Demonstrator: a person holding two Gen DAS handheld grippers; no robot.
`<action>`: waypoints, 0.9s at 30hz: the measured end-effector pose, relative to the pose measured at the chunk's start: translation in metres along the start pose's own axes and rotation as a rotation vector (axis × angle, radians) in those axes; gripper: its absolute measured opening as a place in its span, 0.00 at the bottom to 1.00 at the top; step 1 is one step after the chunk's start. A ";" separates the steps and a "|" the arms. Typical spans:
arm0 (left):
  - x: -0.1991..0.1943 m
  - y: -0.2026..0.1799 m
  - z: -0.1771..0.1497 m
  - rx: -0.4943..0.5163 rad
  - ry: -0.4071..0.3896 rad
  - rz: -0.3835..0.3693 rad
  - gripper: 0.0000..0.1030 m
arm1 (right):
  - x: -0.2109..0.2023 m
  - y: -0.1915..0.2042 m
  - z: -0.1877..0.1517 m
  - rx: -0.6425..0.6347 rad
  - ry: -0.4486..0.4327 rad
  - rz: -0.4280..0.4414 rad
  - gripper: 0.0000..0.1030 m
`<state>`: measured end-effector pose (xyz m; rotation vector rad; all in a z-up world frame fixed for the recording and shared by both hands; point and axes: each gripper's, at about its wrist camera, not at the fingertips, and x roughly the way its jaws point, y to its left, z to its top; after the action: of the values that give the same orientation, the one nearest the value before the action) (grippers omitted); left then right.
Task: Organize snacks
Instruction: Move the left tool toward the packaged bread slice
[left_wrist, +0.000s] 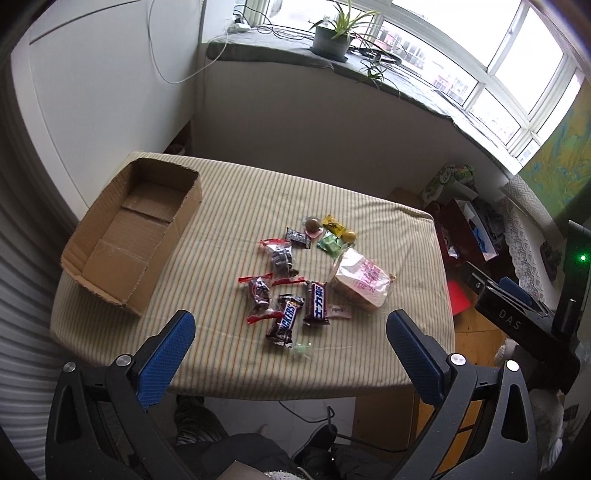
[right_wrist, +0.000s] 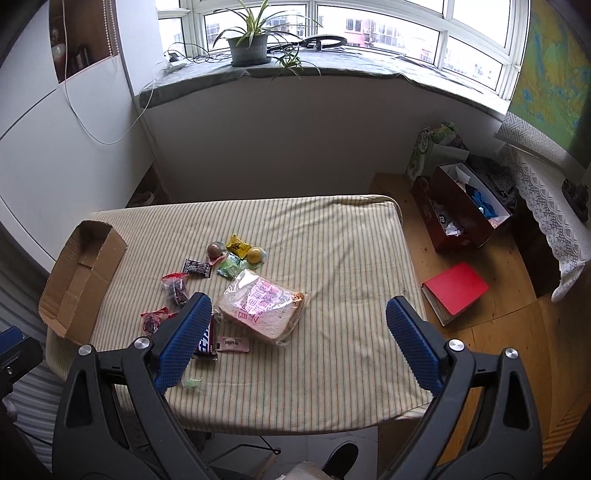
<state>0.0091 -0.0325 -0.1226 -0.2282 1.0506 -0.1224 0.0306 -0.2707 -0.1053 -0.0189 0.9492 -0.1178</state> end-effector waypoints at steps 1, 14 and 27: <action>0.002 -0.003 0.001 0.010 0.007 0.003 1.00 | 0.002 -0.001 0.001 0.000 0.001 -0.002 0.95; 0.025 -0.019 0.009 0.046 0.076 0.035 1.00 | 0.036 -0.013 0.011 -0.009 0.051 0.033 0.95; 0.093 -0.002 0.029 -0.059 0.188 0.019 0.89 | 0.075 -0.028 0.017 -0.077 0.125 0.095 0.95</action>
<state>0.0802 -0.0499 -0.1867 -0.2643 1.2437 -0.0971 0.0847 -0.3073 -0.1545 -0.0379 1.0775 0.0060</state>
